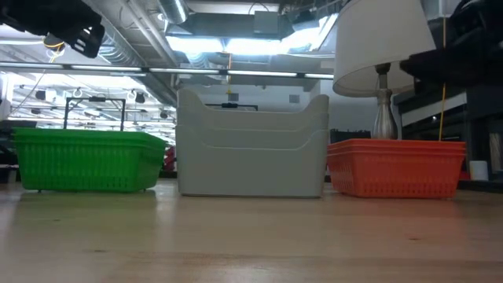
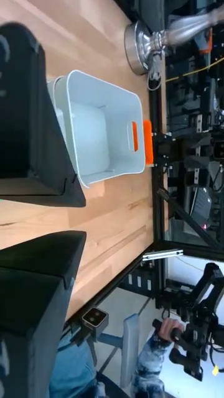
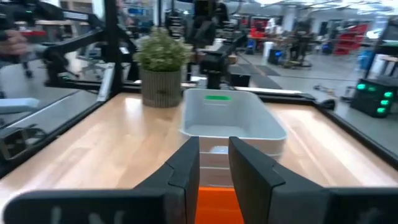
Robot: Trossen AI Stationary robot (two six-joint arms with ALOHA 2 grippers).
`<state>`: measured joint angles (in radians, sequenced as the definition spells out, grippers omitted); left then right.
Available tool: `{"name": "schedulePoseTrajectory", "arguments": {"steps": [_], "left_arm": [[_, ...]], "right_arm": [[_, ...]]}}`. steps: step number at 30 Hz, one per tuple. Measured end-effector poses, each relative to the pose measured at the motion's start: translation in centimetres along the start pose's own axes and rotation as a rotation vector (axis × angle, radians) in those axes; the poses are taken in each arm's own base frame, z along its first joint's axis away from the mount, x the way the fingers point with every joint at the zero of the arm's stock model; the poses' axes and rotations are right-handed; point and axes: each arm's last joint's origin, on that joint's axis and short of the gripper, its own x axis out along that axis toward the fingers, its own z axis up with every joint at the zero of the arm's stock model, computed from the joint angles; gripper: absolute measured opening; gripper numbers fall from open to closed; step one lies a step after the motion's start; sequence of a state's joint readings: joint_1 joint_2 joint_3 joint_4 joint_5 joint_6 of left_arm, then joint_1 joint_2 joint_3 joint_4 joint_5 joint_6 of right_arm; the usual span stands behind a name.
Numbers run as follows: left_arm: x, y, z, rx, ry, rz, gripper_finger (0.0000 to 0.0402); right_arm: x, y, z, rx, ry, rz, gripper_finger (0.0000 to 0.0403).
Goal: Stack baskets by color
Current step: Return to Home Position
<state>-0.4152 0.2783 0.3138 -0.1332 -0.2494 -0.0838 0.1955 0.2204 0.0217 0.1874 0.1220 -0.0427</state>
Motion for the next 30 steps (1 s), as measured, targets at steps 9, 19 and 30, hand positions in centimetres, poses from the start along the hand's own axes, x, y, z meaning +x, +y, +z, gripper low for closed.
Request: {"name": "schedulePoseTrajectory", "arguments": {"steps": [9,19,30], "left_arm": [[-0.3,0.1,-0.4,-0.038,0.035,-0.001,0.0065],[0.2,0.1,-2.2,-0.02,0.079,0.004,0.0065],[0.8,0.1,-4.2,-0.047,0.077,0.005,0.0065]], "right_arm": [[-0.1,-0.7,-1.2,0.004,0.094,-0.046,0.0087],[-0.1,-0.8,-1.3,-0.037,0.105,-0.078,0.0087],[-0.1,-1.1,-0.8,-0.125,0.069,-0.167,0.0087]]}}
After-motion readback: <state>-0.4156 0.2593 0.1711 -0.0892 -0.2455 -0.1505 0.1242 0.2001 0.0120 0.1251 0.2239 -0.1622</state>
